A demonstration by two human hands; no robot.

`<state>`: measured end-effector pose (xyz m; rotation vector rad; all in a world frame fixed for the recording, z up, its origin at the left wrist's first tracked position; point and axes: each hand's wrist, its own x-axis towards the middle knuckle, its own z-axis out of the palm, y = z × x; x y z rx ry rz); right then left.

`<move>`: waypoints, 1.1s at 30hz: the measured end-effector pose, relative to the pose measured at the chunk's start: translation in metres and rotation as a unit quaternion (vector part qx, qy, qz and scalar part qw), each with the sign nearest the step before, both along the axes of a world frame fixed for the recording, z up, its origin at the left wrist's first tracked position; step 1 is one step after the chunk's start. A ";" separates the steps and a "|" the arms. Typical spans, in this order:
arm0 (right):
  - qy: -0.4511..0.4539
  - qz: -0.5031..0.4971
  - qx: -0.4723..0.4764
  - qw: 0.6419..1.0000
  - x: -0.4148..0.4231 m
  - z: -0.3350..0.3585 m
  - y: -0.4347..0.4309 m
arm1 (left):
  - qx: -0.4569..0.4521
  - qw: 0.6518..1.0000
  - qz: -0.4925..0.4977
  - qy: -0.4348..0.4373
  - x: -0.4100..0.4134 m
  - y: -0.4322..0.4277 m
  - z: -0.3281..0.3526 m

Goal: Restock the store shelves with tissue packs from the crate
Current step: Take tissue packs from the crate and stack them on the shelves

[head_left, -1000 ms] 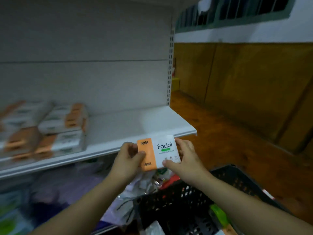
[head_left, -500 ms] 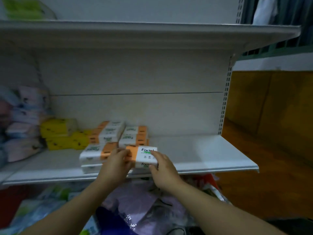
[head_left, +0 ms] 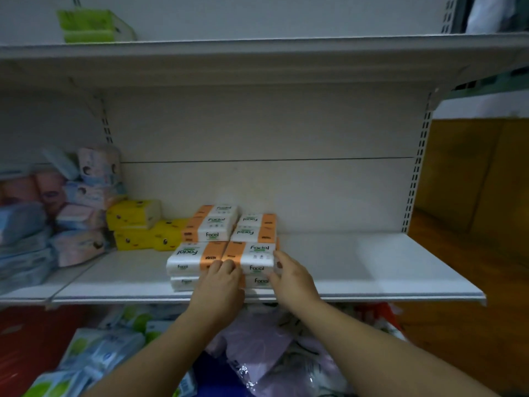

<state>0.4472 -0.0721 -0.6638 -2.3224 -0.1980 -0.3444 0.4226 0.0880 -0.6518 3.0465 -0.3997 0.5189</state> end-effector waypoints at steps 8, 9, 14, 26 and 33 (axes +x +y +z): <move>-0.002 -0.040 -0.053 0.998 -0.058 -0.026 -0.114 | -0.024 0.983 -0.180 0.007 -0.027 -0.087 -0.019; 0.001 -0.050 -0.063 0.997 -0.068 -0.034 -0.132 | -0.018 0.979 -0.201 0.020 -0.031 -0.101 -0.025; 0.121 -0.093 -0.126 0.980 -0.123 -0.100 -0.224 | -0.022 0.945 -0.303 0.122 -0.054 -0.189 -0.090; 0.464 -0.160 -0.136 0.861 -0.213 -0.232 -0.369 | 0.004 0.838 -0.293 0.460 -0.092 -0.346 -0.242; 0.488 -0.210 -0.273 0.802 -0.220 -0.281 -0.418 | -0.015 0.799 -0.271 0.536 -0.113 -0.413 -0.325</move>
